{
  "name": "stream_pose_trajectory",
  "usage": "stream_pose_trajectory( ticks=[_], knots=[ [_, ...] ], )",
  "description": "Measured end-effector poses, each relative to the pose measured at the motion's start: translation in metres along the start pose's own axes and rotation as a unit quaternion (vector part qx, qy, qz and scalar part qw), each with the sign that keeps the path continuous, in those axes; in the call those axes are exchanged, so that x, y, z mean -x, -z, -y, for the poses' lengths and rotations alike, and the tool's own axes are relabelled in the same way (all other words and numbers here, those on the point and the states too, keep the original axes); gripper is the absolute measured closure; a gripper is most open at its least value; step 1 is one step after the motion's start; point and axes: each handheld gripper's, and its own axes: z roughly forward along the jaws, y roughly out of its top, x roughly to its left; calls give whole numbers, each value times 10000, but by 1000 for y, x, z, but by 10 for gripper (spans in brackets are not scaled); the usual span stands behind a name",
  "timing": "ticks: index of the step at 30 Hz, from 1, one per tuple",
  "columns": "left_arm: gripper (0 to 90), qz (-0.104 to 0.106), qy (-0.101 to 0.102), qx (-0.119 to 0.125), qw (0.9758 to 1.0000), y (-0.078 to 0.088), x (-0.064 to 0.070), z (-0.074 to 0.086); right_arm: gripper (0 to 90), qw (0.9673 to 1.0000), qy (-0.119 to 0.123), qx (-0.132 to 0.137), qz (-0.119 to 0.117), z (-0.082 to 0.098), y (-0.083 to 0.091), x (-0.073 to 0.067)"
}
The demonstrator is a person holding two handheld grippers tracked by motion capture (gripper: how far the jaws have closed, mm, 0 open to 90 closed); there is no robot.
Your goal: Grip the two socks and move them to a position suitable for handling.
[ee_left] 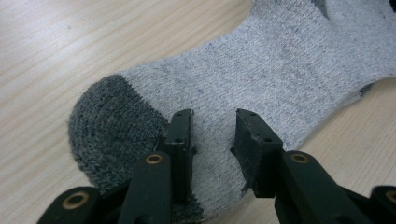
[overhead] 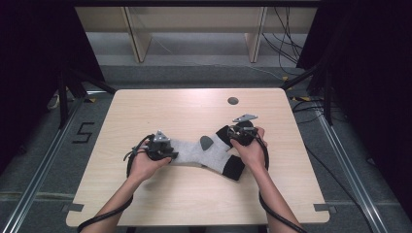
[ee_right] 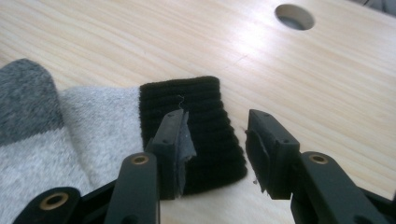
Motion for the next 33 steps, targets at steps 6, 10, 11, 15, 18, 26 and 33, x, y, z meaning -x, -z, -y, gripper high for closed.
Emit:
stream_pose_trajectory(
  ticks=[6,10,11,15,18,26,33],
  knots=[
    [663,19,33,14,10000,0,-1,1,609,9987,-412,-288,-105,10,-27,7],
    [665,14,76,3,10000,-1,-3,-1,736,9985,-313,-435,-130,11,-21,5],
    [664,-1,79,9,10000,-1,-3,-1,745,9984,-280,-480,-126,11,-20,4],
    [661,-17,75,38,10000,-2,-5,-1,745,9975,-422,-539,-150,20,-10,1],
    [635,-2,77,68,9999,-1,-6,-1,715,9976,-409,-524,-190,27,-2,1],
    [415,-195,181,797,9965,33,-11,6,445,9993,-293,90,-210,35,38,4],
    [330,-413,349,773,9955,53,-28,21,303,9968,-461,125,-639,71,63,7]
  ],
)
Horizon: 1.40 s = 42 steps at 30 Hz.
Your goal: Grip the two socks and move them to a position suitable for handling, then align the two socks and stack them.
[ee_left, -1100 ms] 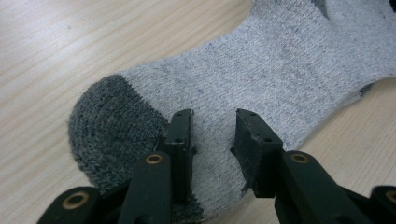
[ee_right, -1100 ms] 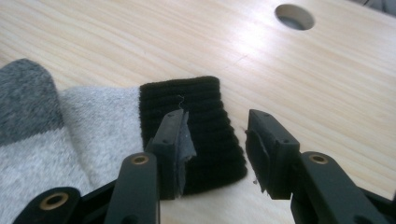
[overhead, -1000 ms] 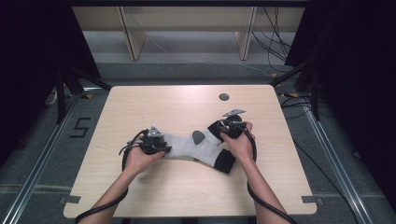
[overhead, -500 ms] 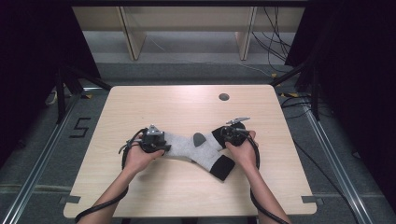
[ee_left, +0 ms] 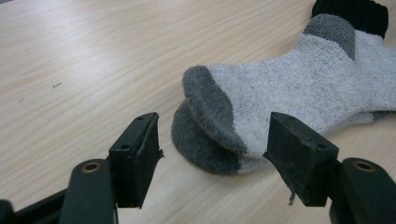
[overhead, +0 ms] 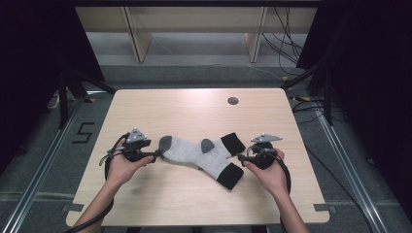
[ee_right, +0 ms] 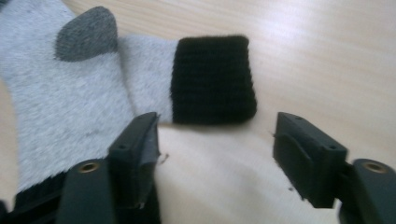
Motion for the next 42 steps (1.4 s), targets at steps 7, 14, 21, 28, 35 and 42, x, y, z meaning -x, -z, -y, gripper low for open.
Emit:
stream_pose_trajectory(
  ticks=[7,14,21,28,35,42],
  knots=[
    [312,116,-43,108,9999,14,11,12,421,9997,73,-191,-154,19,8,-6],
    [324,213,-128,41,9997,6,14,17,555,9959,824,-347,-119,17,9,-24],
    [323,284,-299,17,9991,-5,20,13,530,9949,952,-314,53,20,14,-31],
    [338,313,-624,-129,9975,-15,27,15,511,9914,1251,-383,-90,27,19,-46],
    [419,325,-724,-77,9968,-16,24,14,521,9882,1407,-465,-399,30,17,-60],
    [436,205,-231,163,9994,-13,10,3,559,9866,1452,-460,-587,31,16,-74]
  ],
)
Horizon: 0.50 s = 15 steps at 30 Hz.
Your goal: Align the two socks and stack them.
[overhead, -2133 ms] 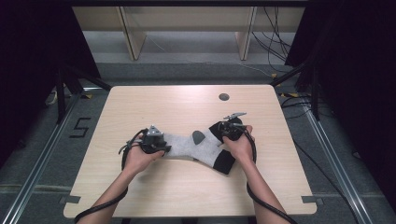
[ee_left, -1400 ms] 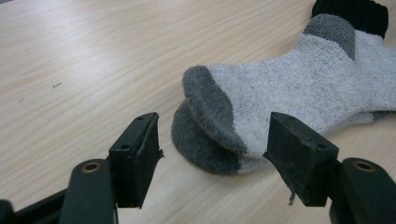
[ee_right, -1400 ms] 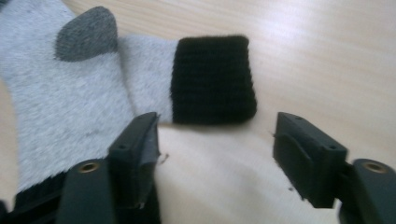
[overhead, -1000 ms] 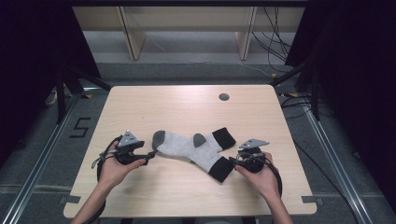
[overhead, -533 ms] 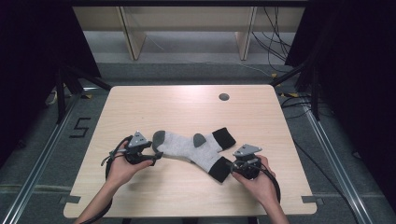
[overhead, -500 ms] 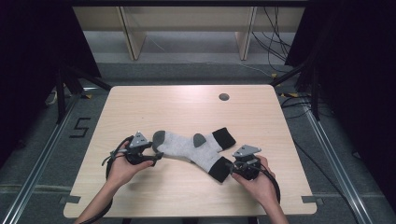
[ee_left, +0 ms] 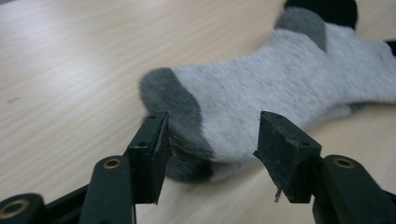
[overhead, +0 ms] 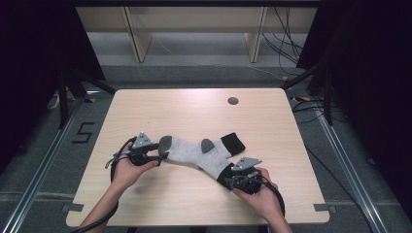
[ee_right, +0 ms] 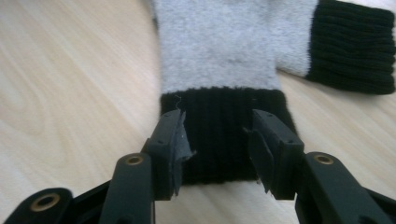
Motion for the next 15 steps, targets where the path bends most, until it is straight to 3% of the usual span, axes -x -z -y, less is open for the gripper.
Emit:
stream_pose_trajectory(
  ticks=[1,3,10,13,14,15],
  knots=[
    [437,43,119,64,9999,-2,0,-1,560,10000,14,-84,-52,0,0,-2],
    [435,27,71,-21,10000,-3,-3,-4,565,9999,20,-155,-36,1,0,-4],
    [475,-25,499,-188,9986,-15,-9,-7,569,9998,170,-63,-102,1,5,-7],
    [489,-45,522,-185,9985,-15,-9,-6,568,9999,79,-74,-102,0,11,-10],
    [512,-59,563,-205,9982,-15,-9,-6,568,9996,242,-85,-124,0,10,-11],
    [512,-64,574,-217,9981,-15,-9,-5,568,9996,242,-85,-124,0,10,-11]
  ],
)
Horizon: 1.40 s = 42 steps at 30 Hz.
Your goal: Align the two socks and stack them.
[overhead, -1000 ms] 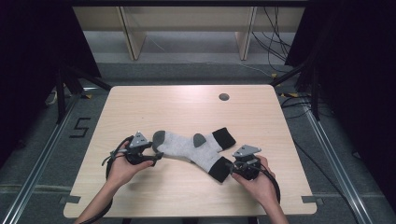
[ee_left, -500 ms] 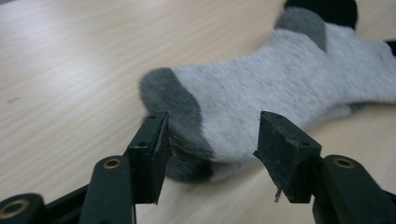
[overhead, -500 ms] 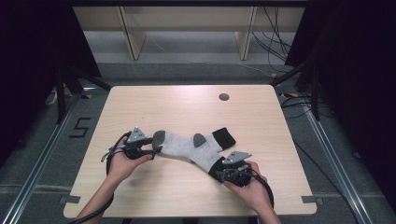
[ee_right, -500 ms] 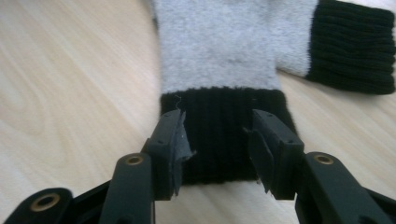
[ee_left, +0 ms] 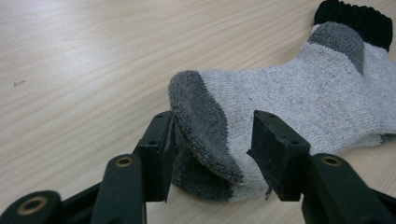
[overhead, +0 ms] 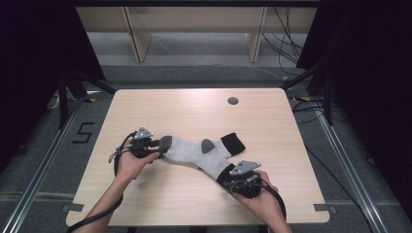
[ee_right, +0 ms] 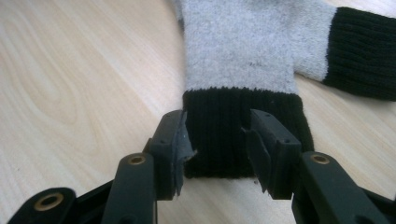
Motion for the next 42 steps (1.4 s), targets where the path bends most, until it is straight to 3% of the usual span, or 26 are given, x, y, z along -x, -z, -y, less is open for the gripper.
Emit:
stream_pose_trajectory(
  ticks=[1,2,5,7,9,13,14,18,19,25,29,31,33,34,37,39,42],
  knots=[
    [525,37,35,-39,10000,0,0,0,568,9999,-87,-51,-44,0,0,-2],
    [553,28,50,-55,10000,-1,0,1,568,10000,54,-62,-30,2,-3,-5],
    [589,20,15,-145,9999,-3,-1,2,571,9998,108,-179,-40,4,-7,-7],
    [621,35,18,-155,9999,-4,0,2,586,9994,285,-167,38,6,-12,-7],
    [647,-6,3,-196,9998,-5,0,1,610,9994,303,-123,81,7,-15,-6],
    [708,65,-15,-287,9996,-7,0,1,658,9996,208,-149,76,8,-17,-2],
    [738,89,-15,-321,9994,-8,1,1,676,9998,74,-193,53,9,-17,-3],
    [824,118,56,-343,9993,-7,2,2,738,9998,148,-150,69,10,-18,-2],
    [827,131,103,-320,9993,-7,2,1,749,9998,21,-182,19,10,-17,-2],
    [829,275,286,-102,9992,2,4,-4,785,9997,-136,-175,-81,8,-13,1],
    [828,386,496,129,9979,14,8,-12,786,9998,-165,73,-71,5,-1,7],
    [828,435,628,259,9967,19,9,-16,786,9994,-205,275,-56,0,11,11],
    [827,504,745,330,9954,25,11,-20,786,9995,-220,213,-46,-1,16,12],
    [825,624,874,430,9933,31,14,-24,786,9990,-270,357,20,-4,27,15],
    [821,675,939,490,9921,39,16,-27,787,9985,-268,464,54,-7,35,17],
    [820,697,876,550,9922,45,17,-30,789,9979,-181,612,88,-9,45,21],
    [820,745,832,657,9916,54,19,-33,791,9973,-247,665,169,-10,51,21]
  ],
)
